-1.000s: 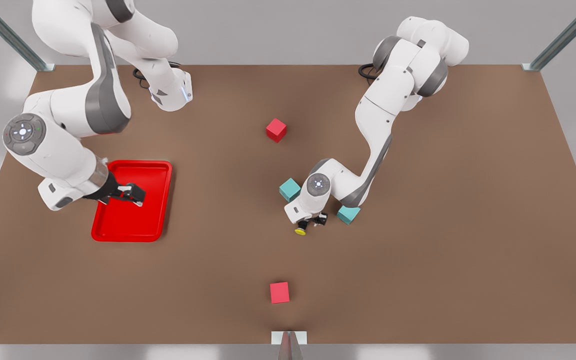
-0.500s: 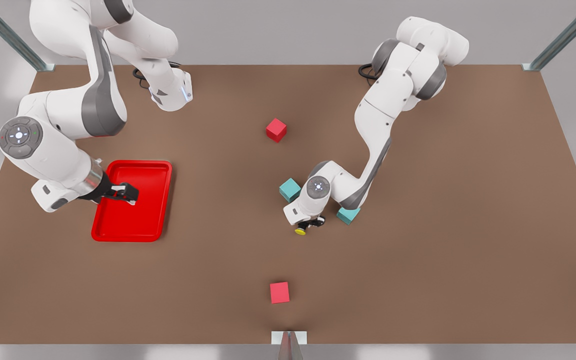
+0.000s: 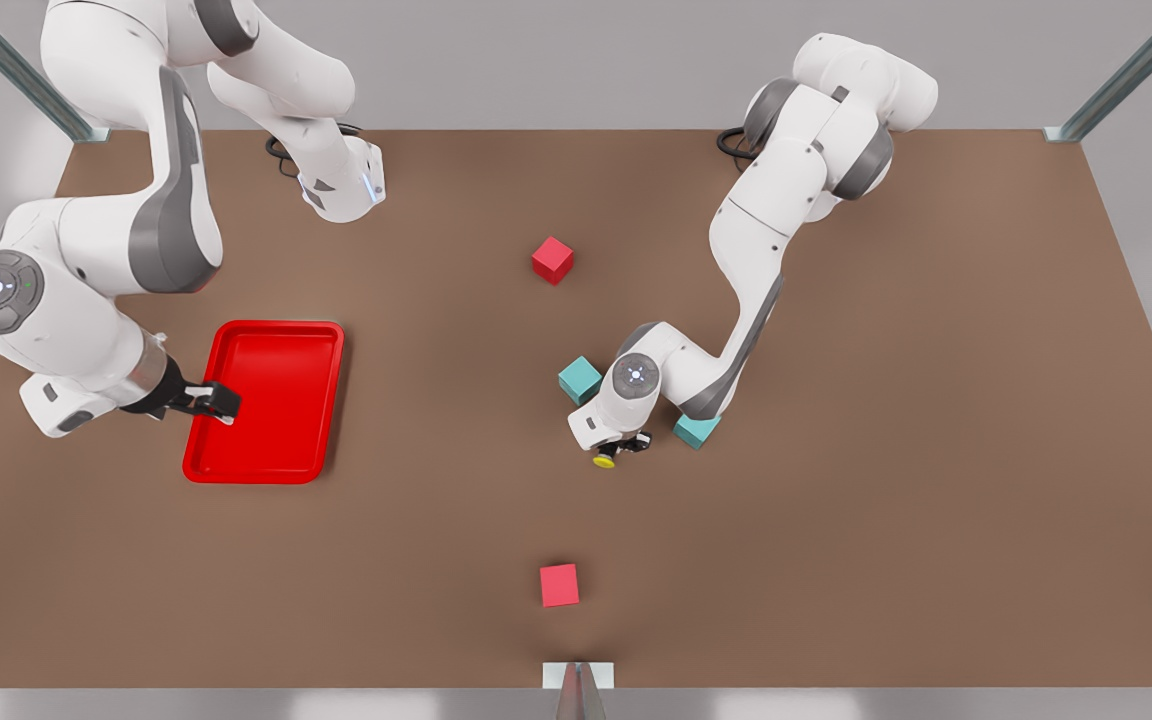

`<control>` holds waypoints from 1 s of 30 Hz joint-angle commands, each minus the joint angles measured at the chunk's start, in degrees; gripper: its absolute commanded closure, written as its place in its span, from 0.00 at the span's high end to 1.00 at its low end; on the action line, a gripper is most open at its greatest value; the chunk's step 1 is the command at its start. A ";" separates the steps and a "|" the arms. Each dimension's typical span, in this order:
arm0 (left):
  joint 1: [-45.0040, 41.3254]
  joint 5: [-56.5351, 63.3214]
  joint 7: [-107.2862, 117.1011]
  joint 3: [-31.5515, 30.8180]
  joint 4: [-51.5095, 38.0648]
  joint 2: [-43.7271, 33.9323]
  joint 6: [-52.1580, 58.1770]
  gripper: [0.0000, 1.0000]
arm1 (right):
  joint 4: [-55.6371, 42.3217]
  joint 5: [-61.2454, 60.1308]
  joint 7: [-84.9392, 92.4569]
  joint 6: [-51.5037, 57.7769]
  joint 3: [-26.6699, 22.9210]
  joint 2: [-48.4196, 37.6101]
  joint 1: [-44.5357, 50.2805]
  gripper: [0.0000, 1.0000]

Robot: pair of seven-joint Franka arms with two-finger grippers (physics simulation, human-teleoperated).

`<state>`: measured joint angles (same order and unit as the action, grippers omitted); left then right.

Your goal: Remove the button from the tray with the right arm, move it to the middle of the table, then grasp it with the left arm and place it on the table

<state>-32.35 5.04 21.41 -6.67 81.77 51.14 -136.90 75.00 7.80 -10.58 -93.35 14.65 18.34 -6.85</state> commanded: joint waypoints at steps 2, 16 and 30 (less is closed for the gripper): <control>0.00 -0.74 -1.90 0.16 -0.03 -0.52 1.89 0.39 | -0.03 -0.16 1.26 -0.78 0.03 -0.05 0.17 1.00; -0.53 43.46 107.59 4.56 -17.78 -3.07 39.42 0.38 | 0.06 4.32 0.38 -10.88 0.47 3.64 7.99 1.00; 3.78 65.53 147.07 4.74 -11.90 3.17 52.96 0.37 | 0.06 -1.30 -3.13 -4.29 0.11 3.81 3.68 1.00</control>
<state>-29.02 67.15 110.69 -1.98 69.14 54.36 -85.41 75.15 7.11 -11.17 -101.83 14.72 22.34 -3.08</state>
